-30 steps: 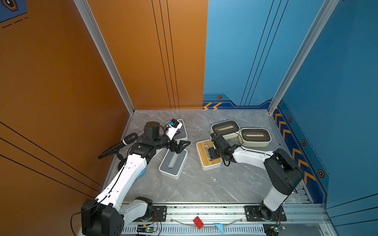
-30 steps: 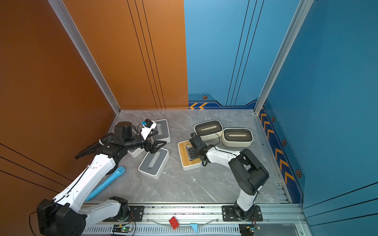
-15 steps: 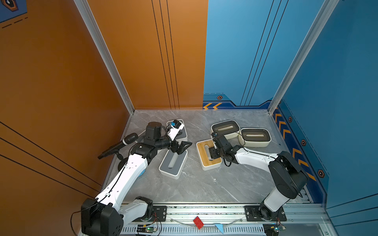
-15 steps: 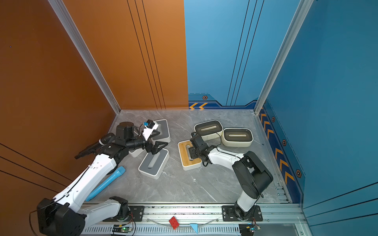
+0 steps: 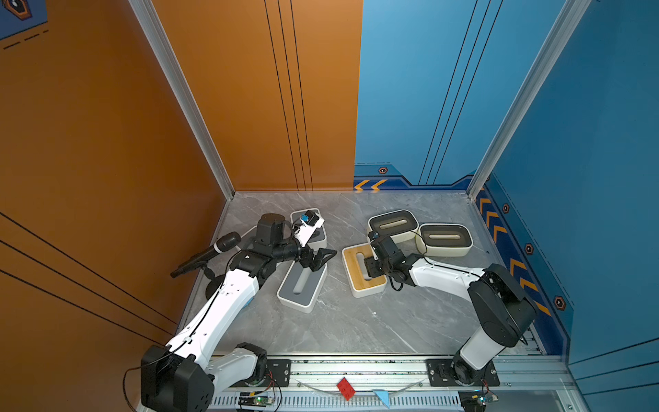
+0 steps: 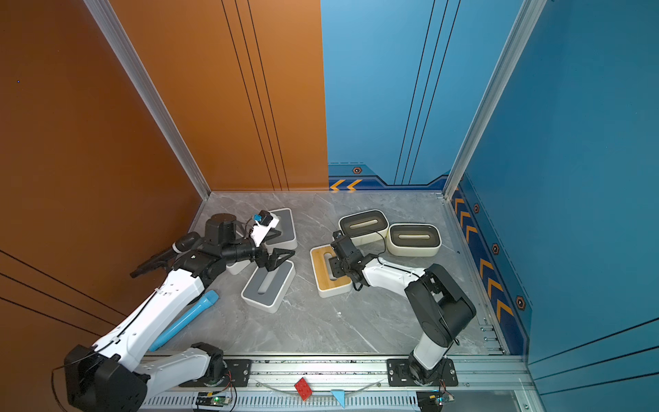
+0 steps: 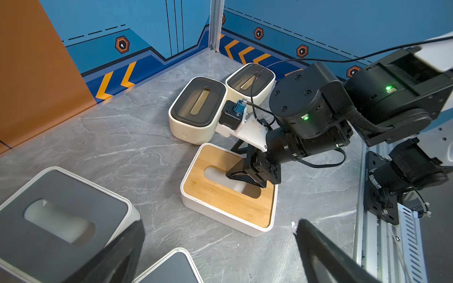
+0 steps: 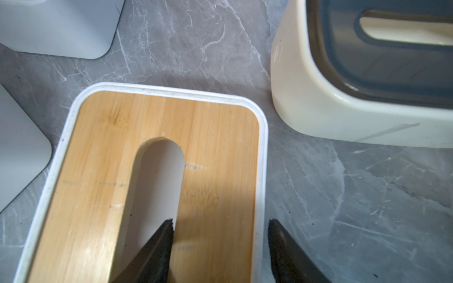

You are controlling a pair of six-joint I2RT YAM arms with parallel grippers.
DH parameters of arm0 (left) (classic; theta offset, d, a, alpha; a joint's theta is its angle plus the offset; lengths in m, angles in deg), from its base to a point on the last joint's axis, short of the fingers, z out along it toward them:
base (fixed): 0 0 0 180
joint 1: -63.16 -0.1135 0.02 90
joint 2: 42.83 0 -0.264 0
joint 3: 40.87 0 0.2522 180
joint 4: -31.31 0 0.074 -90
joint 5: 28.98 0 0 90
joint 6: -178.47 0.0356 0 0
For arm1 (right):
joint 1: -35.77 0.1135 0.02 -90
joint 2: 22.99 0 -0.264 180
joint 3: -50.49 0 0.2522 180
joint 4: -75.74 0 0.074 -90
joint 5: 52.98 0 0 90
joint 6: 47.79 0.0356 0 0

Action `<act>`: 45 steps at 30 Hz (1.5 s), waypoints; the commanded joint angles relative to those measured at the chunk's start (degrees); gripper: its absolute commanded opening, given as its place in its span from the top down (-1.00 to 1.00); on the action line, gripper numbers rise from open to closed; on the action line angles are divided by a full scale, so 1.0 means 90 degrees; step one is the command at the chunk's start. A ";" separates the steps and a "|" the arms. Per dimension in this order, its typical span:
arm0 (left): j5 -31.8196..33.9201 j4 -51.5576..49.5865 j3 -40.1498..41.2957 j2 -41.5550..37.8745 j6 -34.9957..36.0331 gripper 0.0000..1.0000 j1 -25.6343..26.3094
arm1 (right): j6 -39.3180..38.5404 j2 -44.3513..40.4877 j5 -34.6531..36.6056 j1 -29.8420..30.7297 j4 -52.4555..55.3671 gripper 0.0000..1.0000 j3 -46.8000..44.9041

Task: Stack the tissue boxes
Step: Pick up the tissue box from the center of the board.

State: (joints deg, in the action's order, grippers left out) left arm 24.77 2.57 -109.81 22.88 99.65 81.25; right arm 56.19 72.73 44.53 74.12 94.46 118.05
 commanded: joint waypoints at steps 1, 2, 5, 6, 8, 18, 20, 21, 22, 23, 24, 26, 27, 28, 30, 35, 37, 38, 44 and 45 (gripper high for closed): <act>0.0102 -0.0122 -0.0011 0.0003 0.0115 -0.95 0.0051 | -0.0019 0.0084 0.0035 0.0018 0.0117 -0.17 0.0071; 0.0102 -0.0131 -0.0010 0.0005 0.0115 -0.95 0.0056 | -0.0020 0.0098 0.0033 0.0023 0.0135 -0.15 0.0087; 0.0111 -0.0138 -0.0007 0.0004 0.0132 -0.95 0.0061 | -0.0010 0.0097 0.0033 0.0026 0.0168 -0.11 0.0116; 0.0120 -0.0142 -0.0009 0.0018 0.0135 -0.95 0.0061 | -0.0018 0.0090 0.0034 0.0026 0.0180 -0.11 0.0121; 0.0114 -0.0161 -0.0023 0.0032 0.0145 -0.95 0.0061 | -0.0020 0.0080 0.0074 0.0026 0.0164 -0.07 0.0103; 0.0141 -0.0200 -0.0047 0.0003 0.0164 -0.95 0.0061 | -0.0118 0.0161 -0.0032 0.0016 0.0123 0.18 0.0134; 0.0131 -0.0200 -0.0049 0.0013 0.0156 -0.95 0.0068 | -0.0161 0.0089 -0.0075 -0.0001 0.0013 0.22 0.0065; 0.0131 -0.0200 -0.0046 0.0008 0.0154 -0.95 0.0064 | -0.0196 0.0043 -0.0100 -0.0008 -0.0019 0.24 0.0036; 0.0131 -0.0200 -0.0054 0.0003 0.0154 -0.95 0.0061 | -0.0254 -0.0019 -0.0140 -0.0013 -0.0075 0.26 -0.0004; 0.0131 -0.0200 -0.0051 -0.0016 0.0145 -0.95 0.0058 | -0.0308 -0.0088 -0.0141 -0.0013 -0.0130 0.27 -0.0058; 0.0131 -0.0200 -0.0052 -0.0039 0.0145 -0.95 0.0061 | -0.0343 -0.0152 -0.0124 -0.0020 -0.0210 0.29 -0.0119; 0.0173 -0.0200 -0.0027 -0.0131 0.0163 -0.95 0.0068 | -0.0420 -0.0372 -0.0140 -0.0030 -0.0521 0.32 -0.0346; 0.0220 -0.0200 0.0002 -0.0157 0.0190 -0.95 0.0070 | -0.0450 -0.0483 -0.0158 -0.0040 -0.0668 0.34 -0.0458; 0.0278 -0.0203 0.0026 -0.0181 0.0217 -0.95 0.0070 | -0.0467 -0.0621 -0.0178 -0.0065 -0.0837 0.36 -0.0585; 0.0369 -0.0200 0.0041 -0.0168 0.0251 -0.95 0.0070 | -0.0438 -0.0886 -0.0232 -0.0146 -0.1116 0.46 -0.0839; 0.0385 -0.0200 0.0056 -0.0131 0.0262 -0.95 0.0088 | -0.0381 -0.1612 -0.0302 -0.0564 -0.1475 0.48 -0.1336; 0.0383 -0.0200 0.0064 -0.0145 0.0276 -0.95 0.0107 | -0.0340 -0.1909 -0.0314 -0.0711 -0.1620 0.49 -0.1538; 0.0394 -0.0200 0.0071 -0.0148 0.0290 -0.95 0.0118 | -0.0304 -0.2022 -0.0336 -0.0785 -0.1715 0.50 -0.1645; 0.0504 -0.0205 0.0087 -0.0160 0.0344 -0.95 0.0216 | -0.0157 -0.2516 -0.0390 -0.1033 -0.1916 0.52 -0.1950; 0.0529 -0.0225 0.0091 -0.0180 0.0359 -0.95 0.0236 | -0.0149 -0.2577 -0.0375 -0.1037 -0.1917 0.52 -0.1971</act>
State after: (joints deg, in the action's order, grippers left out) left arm 28.07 1.54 -109.81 22.29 101.36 82.73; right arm 53.28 51.73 42.11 64.98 81.82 100.82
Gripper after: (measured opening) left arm 0.977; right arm 0.499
